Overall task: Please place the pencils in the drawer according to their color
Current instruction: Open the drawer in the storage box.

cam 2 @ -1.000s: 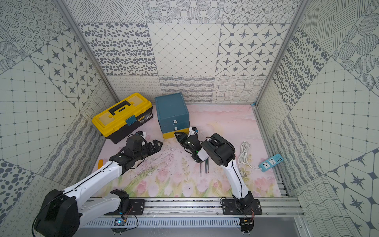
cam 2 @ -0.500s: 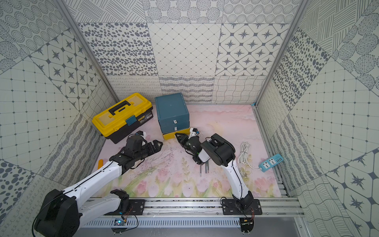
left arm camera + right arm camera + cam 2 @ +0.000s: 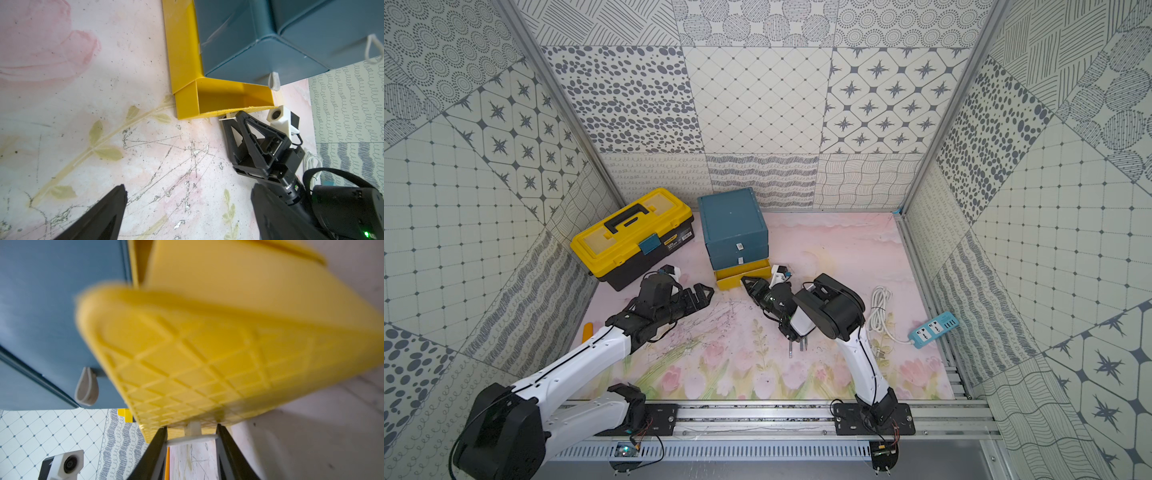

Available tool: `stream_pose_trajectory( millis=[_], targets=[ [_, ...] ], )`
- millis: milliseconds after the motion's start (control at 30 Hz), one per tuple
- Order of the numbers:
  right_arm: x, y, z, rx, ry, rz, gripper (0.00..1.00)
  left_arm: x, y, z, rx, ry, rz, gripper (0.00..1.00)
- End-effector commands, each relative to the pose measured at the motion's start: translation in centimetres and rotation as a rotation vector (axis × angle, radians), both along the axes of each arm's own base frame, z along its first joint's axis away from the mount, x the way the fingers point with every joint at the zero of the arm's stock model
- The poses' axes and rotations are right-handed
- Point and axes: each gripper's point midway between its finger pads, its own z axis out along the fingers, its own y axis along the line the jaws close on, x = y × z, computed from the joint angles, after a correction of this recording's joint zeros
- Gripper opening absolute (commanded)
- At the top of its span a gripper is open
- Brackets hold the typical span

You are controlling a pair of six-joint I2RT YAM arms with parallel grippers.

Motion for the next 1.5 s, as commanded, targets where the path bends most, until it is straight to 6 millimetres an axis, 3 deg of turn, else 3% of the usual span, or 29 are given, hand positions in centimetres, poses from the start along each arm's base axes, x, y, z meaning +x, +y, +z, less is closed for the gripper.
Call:
stream_pose_trajectory(
  millis=[0, 267, 633, 1233, 1467],
  targets=[
    [-0.9, -0.5, 0.1, -0.024, -0.005, -0.017, 0.35, 0.1, 0.3, -0.1, 0.020, -0.002, 0.001, 0.99],
    [-3.1, -0.5, 0.6, -0.043, 0.009, -0.008, 0.35, 0.1, 0.2, -0.1, 0.016, -0.003, 0.000, 0.99],
    [-6.9, -0.5, -0.4, -0.053, 0.070, 0.006, 0.36, -0.1, 0.1, -0.3, -0.002, -0.005, 0.004, 0.99],
    [-10.4, 0.0, -1.1, -0.057, 0.114, 0.036, 0.40, -0.5, 0.1, -0.5, -0.010, 0.002, -0.004, 0.99],
    [-11.4, -0.8, -2.1, -0.069, 0.149, 0.028, 0.52, -0.5, 0.1, -0.2, -0.011, -0.003, -0.005, 0.99]
  ],
)
